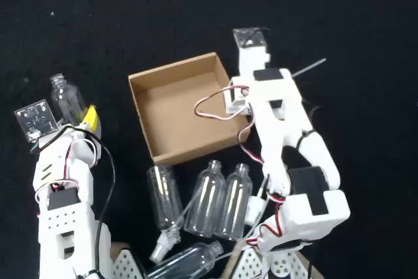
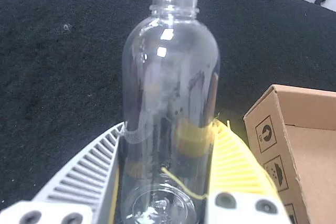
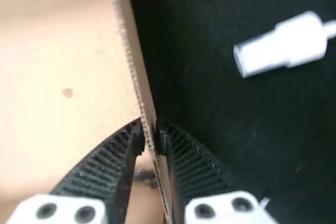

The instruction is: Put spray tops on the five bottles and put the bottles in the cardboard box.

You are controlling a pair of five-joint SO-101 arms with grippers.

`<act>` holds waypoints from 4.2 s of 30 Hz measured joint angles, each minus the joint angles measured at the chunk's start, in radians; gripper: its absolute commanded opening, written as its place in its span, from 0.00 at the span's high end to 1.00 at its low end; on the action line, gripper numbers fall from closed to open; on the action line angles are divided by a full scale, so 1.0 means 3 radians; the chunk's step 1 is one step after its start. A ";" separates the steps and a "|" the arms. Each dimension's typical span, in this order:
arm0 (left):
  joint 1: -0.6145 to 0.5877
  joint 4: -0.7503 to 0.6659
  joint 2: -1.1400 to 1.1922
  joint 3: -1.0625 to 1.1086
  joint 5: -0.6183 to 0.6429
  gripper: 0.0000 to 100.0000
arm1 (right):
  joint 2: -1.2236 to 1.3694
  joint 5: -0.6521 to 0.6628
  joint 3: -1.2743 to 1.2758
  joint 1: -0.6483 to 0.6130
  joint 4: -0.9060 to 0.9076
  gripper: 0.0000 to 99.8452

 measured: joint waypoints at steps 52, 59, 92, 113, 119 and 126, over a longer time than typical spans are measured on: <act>-0.0414 -0.1340 0.0614 -0.0133 -0.0455 0.85 | -0.1524 -0.0153 0.1647 0.0384 -0.1192 0.87; -0.1130 -0.1565 0.1754 -0.0685 -0.0496 0.85 | -0.1524 -0.0159 0.1647 0.0384 -0.1197 0.87; -0.1872 -0.5759 0.5130 -0.0409 -0.0506 0.84 | -0.1524 -0.0159 0.1647 0.0384 -0.1197 0.87; -0.1897 -0.5979 0.5406 -0.0302 -0.0511 0.73 | -0.1524 -0.0159 0.1647 0.0384 -0.1197 0.87; -0.1897 -0.6240 0.5401 -0.0118 -0.0511 0.72 | -0.1524 -0.0159 0.1647 0.0384 -0.1197 0.87; -0.1928 -0.6250 0.5288 -0.0026 -0.0511 0.68 | -0.1524 -0.0159 0.1647 0.0384 -0.1197 0.87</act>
